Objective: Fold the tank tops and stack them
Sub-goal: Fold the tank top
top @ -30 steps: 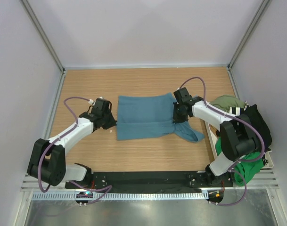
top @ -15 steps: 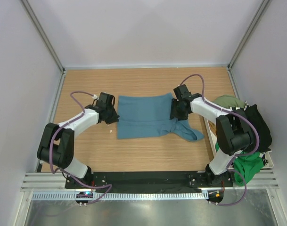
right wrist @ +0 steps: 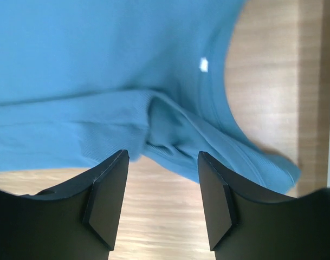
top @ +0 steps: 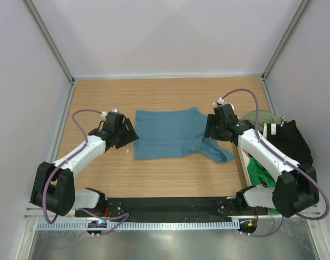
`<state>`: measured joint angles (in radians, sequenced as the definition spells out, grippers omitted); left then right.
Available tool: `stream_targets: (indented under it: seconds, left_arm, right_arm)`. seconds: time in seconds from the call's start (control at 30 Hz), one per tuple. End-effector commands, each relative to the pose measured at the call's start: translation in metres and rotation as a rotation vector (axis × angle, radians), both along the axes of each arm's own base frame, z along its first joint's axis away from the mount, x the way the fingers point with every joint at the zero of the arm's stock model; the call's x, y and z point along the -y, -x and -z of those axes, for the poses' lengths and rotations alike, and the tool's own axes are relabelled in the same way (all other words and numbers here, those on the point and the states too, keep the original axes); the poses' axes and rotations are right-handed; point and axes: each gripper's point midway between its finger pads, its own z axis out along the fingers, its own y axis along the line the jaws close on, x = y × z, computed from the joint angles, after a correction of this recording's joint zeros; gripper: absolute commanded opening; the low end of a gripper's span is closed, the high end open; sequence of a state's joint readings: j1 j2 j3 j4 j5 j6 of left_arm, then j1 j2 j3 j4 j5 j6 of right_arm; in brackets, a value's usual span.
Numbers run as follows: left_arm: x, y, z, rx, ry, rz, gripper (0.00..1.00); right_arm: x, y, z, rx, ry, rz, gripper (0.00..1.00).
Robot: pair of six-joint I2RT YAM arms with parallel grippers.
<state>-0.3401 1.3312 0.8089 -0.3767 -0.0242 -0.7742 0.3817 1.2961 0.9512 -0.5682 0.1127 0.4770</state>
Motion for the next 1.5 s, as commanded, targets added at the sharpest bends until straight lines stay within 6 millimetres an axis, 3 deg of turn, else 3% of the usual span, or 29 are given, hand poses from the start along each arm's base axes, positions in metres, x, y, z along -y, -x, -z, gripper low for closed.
stream_targets:
  seconds: [0.0,0.13,0.23,0.47,0.6,0.63,0.73,0.87,1.03,1.23,1.47]
  left_arm:
    - [0.004,0.026,0.014,-0.047,0.036,0.042,0.67]
    - [0.006,0.043,0.027,-0.073,0.058,0.059,0.57]
    - [0.01,0.047,0.035,-0.094,0.068,0.072,0.55]
    - [0.025,0.042,0.055,-0.143,0.095,0.108,0.51]
    - [0.026,0.041,0.069,-0.171,0.096,0.101,0.32]
    - [0.024,0.039,0.07,-0.169,0.085,0.093,0.2]
    - [0.012,0.034,0.075,-0.165,0.048,0.066,0.0]
    - [-0.031,0.016,0.07,-0.15,0.079,-0.057,0.0]
    - [-0.068,-0.004,0.059,-0.106,0.069,-0.168,0.0]
    - [-0.085,-0.016,0.053,-0.09,0.054,-0.21,0.0]
    - [-0.109,-0.017,0.048,-0.066,0.01,-0.281,0.0]
  right_arm:
    - [0.017,0.024,0.014,-0.032,0.036,0.043,0.6]
    - [0.015,0.034,0.013,-0.024,-0.011,0.048,0.6]
    - [0.013,0.037,0.013,-0.027,-0.031,0.056,0.6]
    - [0.013,0.044,0.021,-0.04,-0.048,0.067,0.59]
    - [0.013,0.044,0.021,-0.037,-0.054,0.07,0.59]
    - [0.013,0.045,0.021,-0.036,-0.056,0.071,0.58]
    - [0.013,0.048,0.023,-0.047,-0.063,0.08,0.58]
    - [0.013,0.057,0.033,-0.092,-0.072,0.09,0.59]
    - [-0.002,0.076,0.052,-0.162,-0.144,0.031,0.61]
    - [-0.021,0.092,0.066,-0.21,-0.171,-0.064,0.61]
    - [-0.029,0.098,0.075,-0.2,-0.043,-0.117,0.61]
